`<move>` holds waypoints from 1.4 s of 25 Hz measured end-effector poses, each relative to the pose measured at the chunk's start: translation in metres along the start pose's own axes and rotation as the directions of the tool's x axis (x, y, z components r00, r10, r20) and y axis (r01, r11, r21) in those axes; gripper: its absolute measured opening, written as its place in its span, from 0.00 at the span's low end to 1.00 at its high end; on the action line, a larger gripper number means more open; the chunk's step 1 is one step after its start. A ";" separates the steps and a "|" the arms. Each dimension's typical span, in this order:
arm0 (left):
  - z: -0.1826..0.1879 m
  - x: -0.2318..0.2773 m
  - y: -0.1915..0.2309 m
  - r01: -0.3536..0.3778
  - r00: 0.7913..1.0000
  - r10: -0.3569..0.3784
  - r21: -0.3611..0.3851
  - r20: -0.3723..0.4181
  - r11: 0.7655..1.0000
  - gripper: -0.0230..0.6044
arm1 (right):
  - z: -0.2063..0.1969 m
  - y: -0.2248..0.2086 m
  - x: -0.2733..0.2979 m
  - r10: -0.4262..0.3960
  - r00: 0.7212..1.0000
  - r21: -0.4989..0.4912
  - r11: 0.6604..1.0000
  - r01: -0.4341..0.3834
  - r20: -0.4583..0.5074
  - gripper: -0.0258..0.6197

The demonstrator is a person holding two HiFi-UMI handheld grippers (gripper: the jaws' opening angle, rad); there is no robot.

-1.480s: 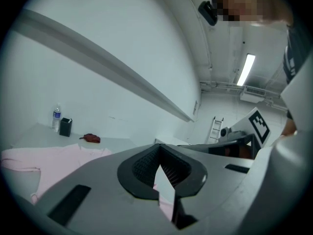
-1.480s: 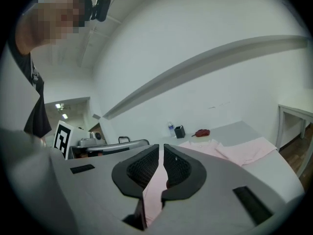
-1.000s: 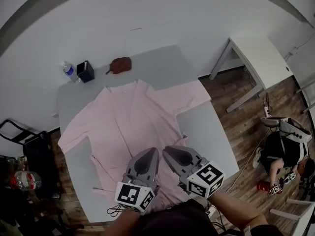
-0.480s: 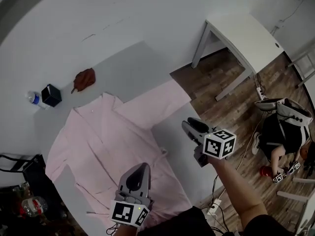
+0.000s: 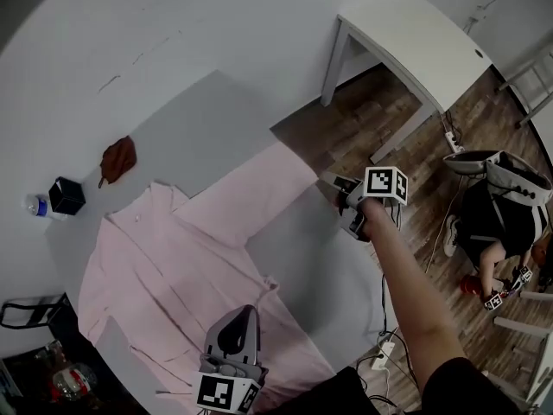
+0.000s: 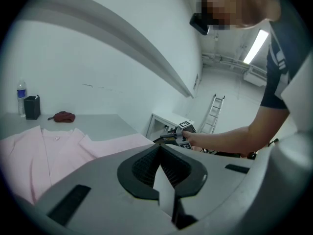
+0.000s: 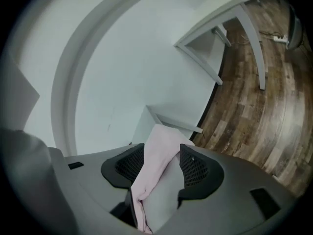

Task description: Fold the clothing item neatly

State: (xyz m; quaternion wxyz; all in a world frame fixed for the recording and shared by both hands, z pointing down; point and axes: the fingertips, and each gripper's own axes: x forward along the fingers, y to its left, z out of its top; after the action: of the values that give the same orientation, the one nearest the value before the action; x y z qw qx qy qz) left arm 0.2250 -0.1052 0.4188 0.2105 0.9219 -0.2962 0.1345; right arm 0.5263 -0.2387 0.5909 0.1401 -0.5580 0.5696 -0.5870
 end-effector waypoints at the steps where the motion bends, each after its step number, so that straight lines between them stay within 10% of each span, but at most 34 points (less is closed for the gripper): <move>1: 0.000 0.002 -0.001 0.000 1.000 0.000 -0.003 -0.005 1.000 0.05 | 0.000 -0.010 0.006 -0.010 1.000 0.031 0.999 0.011 -0.027 0.36; 8: -0.003 0.010 0.002 -0.018 0.999 0.017 -0.023 -0.036 1.000 0.05 | -0.013 -0.046 0.038 0.027 0.981 0.202 0.979 0.013 -0.194 0.36; 16: -0.009 0.012 0.008 -0.038 0.998 0.037 -0.028 -0.047 0.999 0.05 | -0.028 -0.040 0.064 0.067 0.919 0.127 0.992 -0.019 -0.389 0.36; 26: -0.011 0.005 0.011 -0.063 0.997 0.061 -0.034 -0.047 0.997 0.05 | 0.007 -0.018 0.069 0.017 0.969 -0.014 1.000 -0.021 -0.248 0.09; 35: -0.005 -0.017 0.003 -0.059 0.998 0.059 -0.025 -0.005 0.998 0.05 | 0.010 0.101 0.033 0.282 0.944 -0.279 0.905 -0.320 -0.169 0.08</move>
State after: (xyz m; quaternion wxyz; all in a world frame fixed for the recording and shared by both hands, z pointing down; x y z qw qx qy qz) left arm 0.2089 -0.0972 0.4175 0.2186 0.9098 -0.3244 0.1390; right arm 0.4754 -0.3016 0.5217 0.1060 -0.4402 0.7397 -0.4978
